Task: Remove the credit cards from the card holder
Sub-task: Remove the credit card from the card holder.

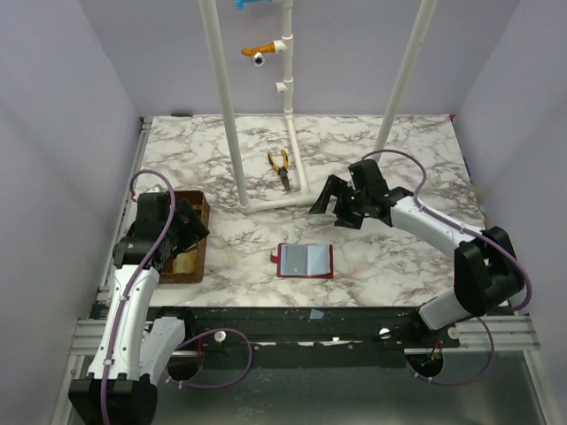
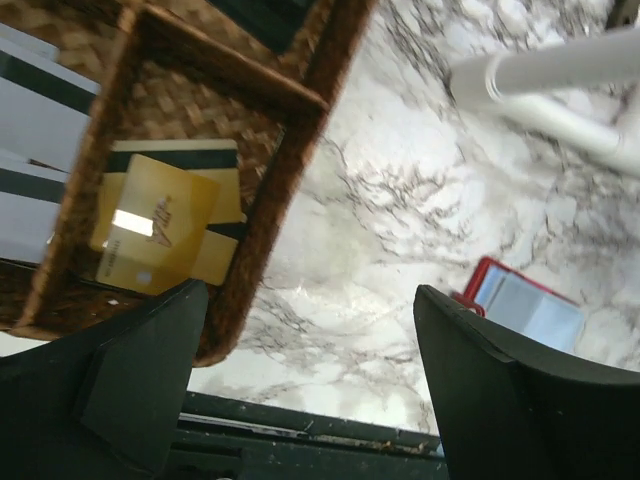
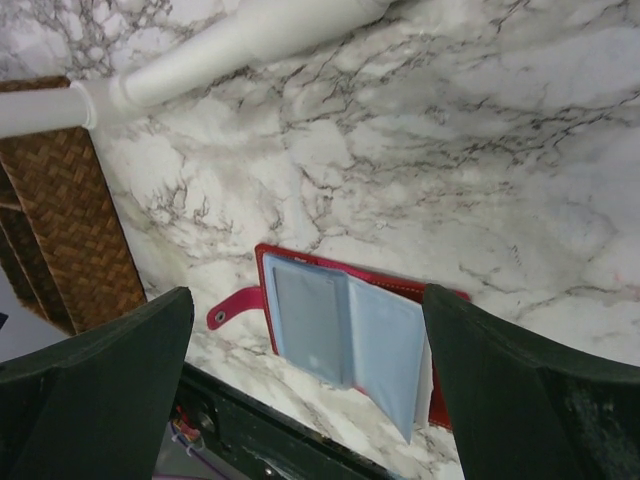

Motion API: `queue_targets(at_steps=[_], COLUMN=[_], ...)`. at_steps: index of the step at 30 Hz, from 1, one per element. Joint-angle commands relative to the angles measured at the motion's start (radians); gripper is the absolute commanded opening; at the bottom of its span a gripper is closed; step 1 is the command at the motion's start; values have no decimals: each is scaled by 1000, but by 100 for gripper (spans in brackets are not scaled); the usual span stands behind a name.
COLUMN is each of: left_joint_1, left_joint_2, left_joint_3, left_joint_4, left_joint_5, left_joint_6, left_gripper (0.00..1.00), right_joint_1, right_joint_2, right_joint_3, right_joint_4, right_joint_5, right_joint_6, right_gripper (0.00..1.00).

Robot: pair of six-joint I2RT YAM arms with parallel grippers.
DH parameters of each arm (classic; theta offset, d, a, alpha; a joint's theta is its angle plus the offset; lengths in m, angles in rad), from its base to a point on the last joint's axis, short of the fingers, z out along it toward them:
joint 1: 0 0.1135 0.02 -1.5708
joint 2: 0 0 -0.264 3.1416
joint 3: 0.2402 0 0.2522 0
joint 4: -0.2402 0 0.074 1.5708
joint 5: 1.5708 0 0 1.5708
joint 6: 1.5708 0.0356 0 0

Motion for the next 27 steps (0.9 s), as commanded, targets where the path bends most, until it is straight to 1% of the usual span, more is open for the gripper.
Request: queue_targets(at_steps=[1, 5, 9, 13, 16, 19, 23, 27], left_joint_1=[-167, -335, -499, -591, -664, -719, -727, -726], left_joint_2=[-42, -49, 8, 80, 155, 206, 217, 224], left_joint_3=[-49, -103, -142, -158, -137, -120, -147, -148], left_joint_4=[31, 99, 198, 297, 346, 365, 405, 398], left_joint_5=[50, 45, 15, 45, 62, 53, 89, 80], left_joint_6=[-38, -65, -89, -114, -115, -112, -123, -128], left_gripper=[87, 86, 86, 85, 85, 85, 85, 85], right_joint_1=[69, 131, 187, 227, 279, 334, 382, 393], right_joint_2=[-75, -96, -96, -80, -55, -26, 10, 48], right_joint_3=[-58, -93, -95, -73, -41, -26, -24, -27], right_joint_4=[23, 40, 36, 24, 3, -4, -6, -22], right_joint_5=[68, 126, 186, 218, 266, 305, 349, 380], right_joint_6=[17, 14, 18, 27, 33, 51, 79, 96], right_gripper=[100, 100, 100, 100, 100, 100, 100, 94])
